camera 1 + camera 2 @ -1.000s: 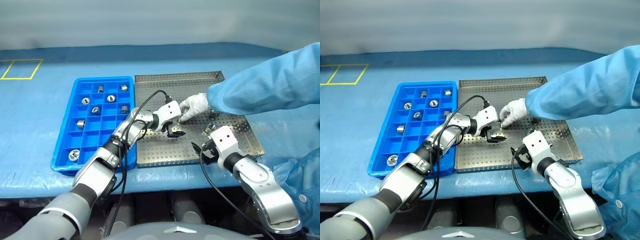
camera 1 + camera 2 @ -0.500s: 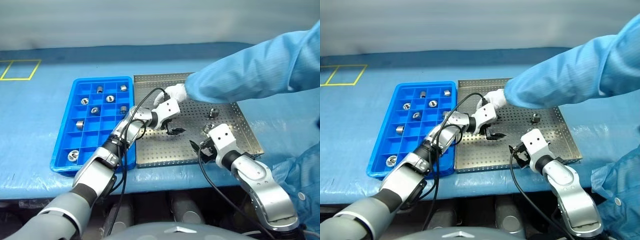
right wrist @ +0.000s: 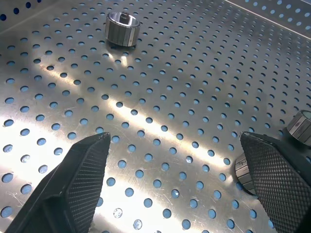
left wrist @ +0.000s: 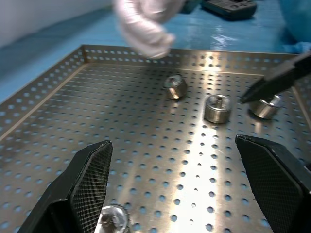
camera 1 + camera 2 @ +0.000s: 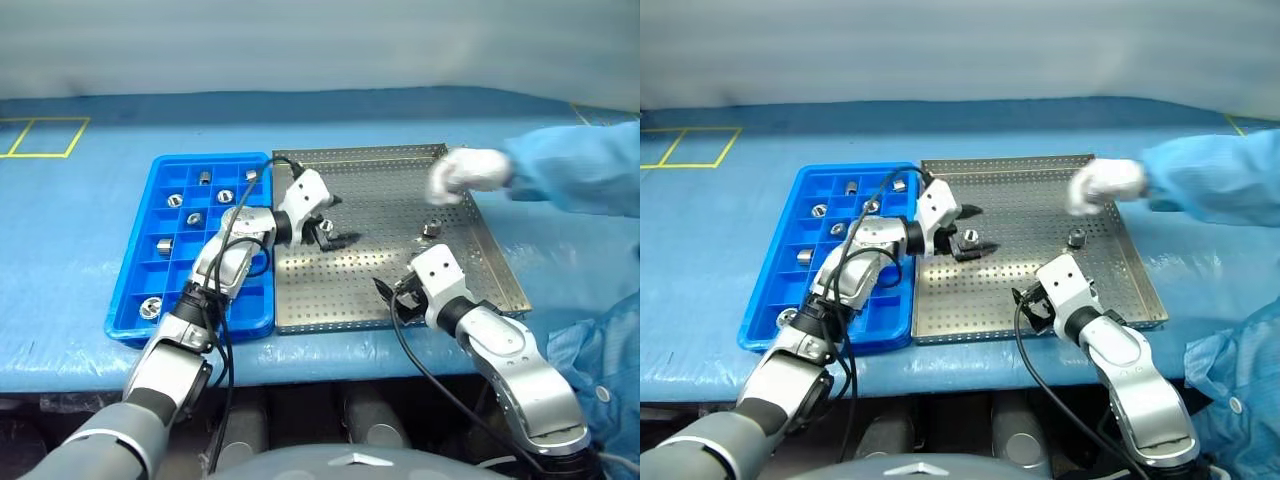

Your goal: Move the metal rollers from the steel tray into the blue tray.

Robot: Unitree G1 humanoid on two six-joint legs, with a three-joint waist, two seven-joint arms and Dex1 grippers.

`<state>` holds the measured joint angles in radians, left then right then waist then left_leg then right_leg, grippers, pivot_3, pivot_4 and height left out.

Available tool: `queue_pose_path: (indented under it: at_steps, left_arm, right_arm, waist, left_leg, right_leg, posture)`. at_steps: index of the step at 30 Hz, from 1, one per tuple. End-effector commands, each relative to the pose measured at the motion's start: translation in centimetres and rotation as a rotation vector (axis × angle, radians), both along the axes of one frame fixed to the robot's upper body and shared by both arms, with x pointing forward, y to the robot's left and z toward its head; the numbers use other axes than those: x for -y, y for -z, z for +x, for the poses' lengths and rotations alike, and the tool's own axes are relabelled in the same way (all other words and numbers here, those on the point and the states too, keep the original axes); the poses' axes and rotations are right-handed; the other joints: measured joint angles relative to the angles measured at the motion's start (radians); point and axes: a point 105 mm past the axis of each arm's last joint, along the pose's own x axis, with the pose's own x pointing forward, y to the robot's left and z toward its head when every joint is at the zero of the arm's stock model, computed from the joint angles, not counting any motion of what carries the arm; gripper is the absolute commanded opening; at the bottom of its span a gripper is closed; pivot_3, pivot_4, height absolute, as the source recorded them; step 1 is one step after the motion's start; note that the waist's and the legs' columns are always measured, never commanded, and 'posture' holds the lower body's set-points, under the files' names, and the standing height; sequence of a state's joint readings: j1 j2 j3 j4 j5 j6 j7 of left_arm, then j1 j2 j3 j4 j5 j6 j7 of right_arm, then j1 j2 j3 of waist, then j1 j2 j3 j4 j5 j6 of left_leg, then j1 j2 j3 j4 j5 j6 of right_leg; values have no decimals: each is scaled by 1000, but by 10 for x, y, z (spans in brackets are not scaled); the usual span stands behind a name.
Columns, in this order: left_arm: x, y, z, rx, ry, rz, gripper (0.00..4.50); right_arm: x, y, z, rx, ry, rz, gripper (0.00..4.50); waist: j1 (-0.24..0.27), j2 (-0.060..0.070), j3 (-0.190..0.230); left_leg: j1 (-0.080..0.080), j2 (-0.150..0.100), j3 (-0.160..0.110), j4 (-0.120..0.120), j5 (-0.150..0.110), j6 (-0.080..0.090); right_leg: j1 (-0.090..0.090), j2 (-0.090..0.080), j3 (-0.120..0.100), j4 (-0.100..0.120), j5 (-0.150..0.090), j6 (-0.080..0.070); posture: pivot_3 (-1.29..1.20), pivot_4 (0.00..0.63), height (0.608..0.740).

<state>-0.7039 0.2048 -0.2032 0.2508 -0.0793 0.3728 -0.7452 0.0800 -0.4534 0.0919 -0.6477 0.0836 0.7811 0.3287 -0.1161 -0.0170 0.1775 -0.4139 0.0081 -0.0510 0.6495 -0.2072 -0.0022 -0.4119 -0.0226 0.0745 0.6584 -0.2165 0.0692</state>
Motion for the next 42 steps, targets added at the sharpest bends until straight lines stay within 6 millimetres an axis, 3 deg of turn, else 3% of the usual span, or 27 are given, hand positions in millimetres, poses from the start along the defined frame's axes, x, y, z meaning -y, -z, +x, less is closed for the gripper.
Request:
queue_pose_path:
  at_steps: [1, 9, 15, 19, 21, 22, 26, 29, 33, 38, 42]
  left_arm:
    - [-5, -15, 18, 85, -120, 5, 4399]
    - [11, 21, 15, 39, -47, 217, 4399]
    - [5, 52, 21, -16, -88, 345, 4399]
    - [1, 61, 23, -35, -112, 377, 4399]
    - [1, 65, 23, -47, -112, 375, 4026]
    - [1, 65, 22, -52, -111, 371, 3887]
    - [5, 66, 18, -66, -90, 346, 2572]
    - [5, 67, 17, -81, -89, 338, 2572]
    - [4, 66, 17, -83, -84, 331, 1841]
    - [6, 53, 14, -67, -64, 266, 1840]
    - [8, 18, 4, -68, -35, 91, 1840]
  right_arm:
    - [-4, -11, 3, 53, -18, 2, 4500]
    - [-10, -11, 4, 60, -37, 8, 4500]
    - [-10, -10, 2, 61, -35, 11, 4500]
    - [-10, -10, 1, 61, -31, 11, 4500]
    - [-10, -10, 1, 60, -34, 11, 4500]
    - [-10, -9, 1, 59, -35, 11, 4500]
    - [-13, -9, 1, 58, -47, 12, 4500]
    - [-15, -9, 2, 59, -52, 13, 4500]
    - [-16, -10, 3, 58, -60, 14, 4500]
    - [-22, -8, 3, 46, -93, 26, 4500]
    - [-28, -5, 1, 25, -151, 23, 4500]
  waist:
    - [1, 0, 0]
    - [1, 0, 0]
    - [-4, 0, 0]
    - [-3, 0, 0]
    - [-2, 0, 0]
    - [-3, 0, 0]
    - [-2, 0, 0]
    - [-2, 0, 0]
    - [-2, 0, 0]
    - [-3, 0, 0]
    - [-1, 0, 0]
  left_leg:
    - [0, 0, 0, 0, 0, 0]
    - [-1, 0, 0, -2, 0, 0]
    - [-1, 0, 0, -2, 0, 0]
    - [-1, 0, 0, -2, 0, 0]
    - [-1, 0, 0, -2, 0, 0]
    - [-1, 0, 0, -2, 0, 0]
    - [-1, 0, 0, -2, 0, 0]
    - [-1, 0, 0, -2, 0, 0]
    - [-1, 0, 0, -2, 0, 0]
    - [-1, 0, 0, -2, 0, 0]
    - [-1, 0, 0, -2, 0, 0]
  right_leg:
    - [0, 0, 0, 0, 0, 0]
    - [-2, 0, 0, 0, 1, 3]
    - [-2, 0, 0, 0, 1, 3]
    - [-2, 0, 0, 0, 1, 3]
    - [-2, 0, 0, 0, 1, 3]
    - [-2, 0, 0, 0, 1, 3]
    - [-2, 0, 0, 0, 1, 3]
    - [-2, 0, 0, 0, 1, 3]
    - [-2, 0, 0, 0, 1, 3]
    - [-2, 0, 0, 0, 1, 3]
    - [-2, 0, 0, 0, 1, 3]
  posture:
    - [-125, 150, 740]
    - [-130, 150, 740]
    - [-140, 150, 740]
    - [-145, 150, 740]
    - [-142, 150, 740]
    - [-142, 150, 740]
    - [-136, 150, 740]
    - [-136, 150, 740]
    - [-129, 150, 740]
    - [-116, 150, 740]
    - [-107, 150, 740]
